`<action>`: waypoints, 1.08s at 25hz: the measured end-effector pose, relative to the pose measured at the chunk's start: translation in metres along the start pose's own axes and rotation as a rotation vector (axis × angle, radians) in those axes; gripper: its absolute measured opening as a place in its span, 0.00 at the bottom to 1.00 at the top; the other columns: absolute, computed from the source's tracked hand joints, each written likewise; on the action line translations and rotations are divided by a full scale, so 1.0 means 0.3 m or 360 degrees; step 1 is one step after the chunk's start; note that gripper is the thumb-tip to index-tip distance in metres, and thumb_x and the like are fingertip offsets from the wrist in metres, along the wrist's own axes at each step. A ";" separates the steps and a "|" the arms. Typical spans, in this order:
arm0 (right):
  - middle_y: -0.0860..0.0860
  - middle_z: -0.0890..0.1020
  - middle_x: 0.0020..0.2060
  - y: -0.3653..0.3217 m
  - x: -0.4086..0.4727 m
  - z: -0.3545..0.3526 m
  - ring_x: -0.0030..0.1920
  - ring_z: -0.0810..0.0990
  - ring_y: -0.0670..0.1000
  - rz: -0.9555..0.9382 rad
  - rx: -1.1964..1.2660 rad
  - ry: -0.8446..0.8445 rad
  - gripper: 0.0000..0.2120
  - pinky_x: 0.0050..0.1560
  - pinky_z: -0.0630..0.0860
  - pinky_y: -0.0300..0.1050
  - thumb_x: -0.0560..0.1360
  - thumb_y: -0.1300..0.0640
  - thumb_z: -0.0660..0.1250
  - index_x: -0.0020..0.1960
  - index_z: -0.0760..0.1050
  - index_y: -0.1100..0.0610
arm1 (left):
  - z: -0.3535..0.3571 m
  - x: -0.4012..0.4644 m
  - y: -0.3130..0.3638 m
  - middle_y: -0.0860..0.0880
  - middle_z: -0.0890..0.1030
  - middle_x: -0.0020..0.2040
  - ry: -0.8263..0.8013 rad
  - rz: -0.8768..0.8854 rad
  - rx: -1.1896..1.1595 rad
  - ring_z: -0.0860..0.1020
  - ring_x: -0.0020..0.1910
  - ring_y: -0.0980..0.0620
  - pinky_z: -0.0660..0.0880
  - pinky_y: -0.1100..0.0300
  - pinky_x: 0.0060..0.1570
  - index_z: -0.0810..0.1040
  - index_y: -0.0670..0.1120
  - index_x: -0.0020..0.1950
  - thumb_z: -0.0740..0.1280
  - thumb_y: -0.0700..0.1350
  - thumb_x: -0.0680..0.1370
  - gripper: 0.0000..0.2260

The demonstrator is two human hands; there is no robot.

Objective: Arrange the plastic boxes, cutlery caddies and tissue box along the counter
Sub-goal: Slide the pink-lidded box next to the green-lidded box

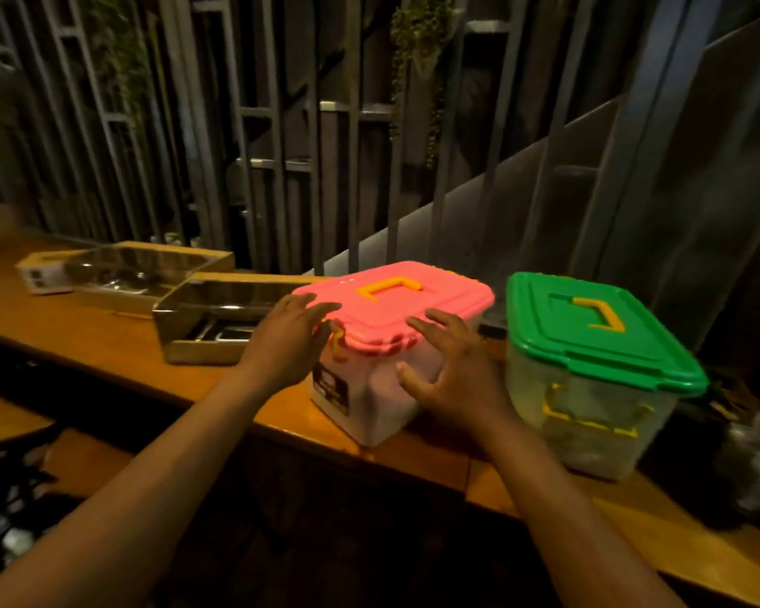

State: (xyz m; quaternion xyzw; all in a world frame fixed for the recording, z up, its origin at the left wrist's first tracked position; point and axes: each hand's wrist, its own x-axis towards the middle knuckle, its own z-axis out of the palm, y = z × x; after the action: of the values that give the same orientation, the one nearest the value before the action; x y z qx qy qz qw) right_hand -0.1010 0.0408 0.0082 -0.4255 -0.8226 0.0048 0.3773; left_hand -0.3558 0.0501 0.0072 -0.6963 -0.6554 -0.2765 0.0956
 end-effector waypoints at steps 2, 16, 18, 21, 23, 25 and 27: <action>0.47 0.68 0.72 -0.078 0.048 0.071 0.70 0.65 0.51 0.0018 -0.0014 -0.0143 0.30 0.69 0.65 0.53 0.69 0.36 0.64 0.70 0.66 0.41 | 0.004 0.025 -0.079 0.44 0.70 0.72 -0.0082 -0.0035 -0.0065 0.65 0.72 0.42 0.69 0.42 0.66 0.70 0.55 0.71 0.58 0.55 0.81 0.19; 0.48 0.76 0.63 -0.068 0.095 0.280 0.68 0.69 0.52 0.0339 -0.0194 0.0359 0.26 0.70 0.64 0.54 0.65 0.41 0.70 0.62 0.76 0.46 | 0.109 0.156 -0.151 0.42 0.60 0.75 -0.0341 0.0015 -0.0469 0.64 0.71 0.36 0.68 0.40 0.66 0.65 0.60 0.74 0.44 0.74 0.71 0.36; 0.49 0.74 0.65 -0.020 0.049 0.229 0.70 0.66 0.51 0.0408 -0.0118 0.0377 0.28 0.72 0.64 0.51 0.64 0.41 0.70 0.63 0.75 0.46 | 0.089 0.133 -0.106 0.43 0.59 0.74 -0.0405 0.0108 -0.0315 0.62 0.71 0.37 0.67 0.40 0.67 0.61 0.64 0.74 0.46 0.78 0.66 0.39; 0.47 0.72 0.68 0.026 -0.001 0.163 0.73 0.63 0.50 0.0487 -0.0216 0.0342 0.30 0.73 0.61 0.55 0.65 0.38 0.68 0.66 0.73 0.44 | 0.101 0.127 -0.048 0.44 0.59 0.74 -0.0420 0.0178 -0.0349 0.61 0.72 0.38 0.66 0.41 0.67 0.60 0.65 0.74 0.49 0.82 0.60 0.44; 0.46 0.72 0.69 0.049 -0.021 0.132 0.74 0.63 0.51 0.0498 -0.0389 0.0338 0.30 0.74 0.54 0.60 0.66 0.36 0.65 0.66 0.71 0.43 | 0.123 0.125 0.001 0.44 0.55 0.77 -0.0444 0.0177 -0.0385 0.59 0.74 0.37 0.65 0.40 0.68 0.60 0.66 0.74 0.50 0.82 0.59 0.46; 0.46 0.71 0.70 0.075 -0.035 0.112 0.74 0.63 0.51 0.0524 -0.0493 0.0343 0.30 0.74 0.50 0.63 0.67 0.36 0.63 0.67 0.69 0.43 | 0.143 0.127 0.050 0.44 0.51 0.79 -0.0471 0.0166 -0.0330 0.57 0.75 0.36 0.65 0.39 0.67 0.58 0.65 0.75 0.49 0.82 0.58 0.47; 0.47 0.69 0.71 0.098 -0.038 0.103 0.74 0.63 0.52 0.0564 -0.0553 0.0318 0.30 0.74 0.48 0.64 0.68 0.36 0.61 0.68 0.68 0.44 | 0.156 0.138 0.088 0.44 0.50 0.79 -0.0476 0.0139 -0.0296 0.57 0.74 0.34 0.67 0.38 0.66 0.57 0.65 0.75 0.49 0.82 0.58 0.47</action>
State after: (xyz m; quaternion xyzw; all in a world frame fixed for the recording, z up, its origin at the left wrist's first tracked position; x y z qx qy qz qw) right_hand -0.0957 0.0612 -0.0306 -0.6195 -0.6825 -0.1125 0.3711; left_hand -0.3185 0.1058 -0.0045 -0.7633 -0.6031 -0.2247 -0.0558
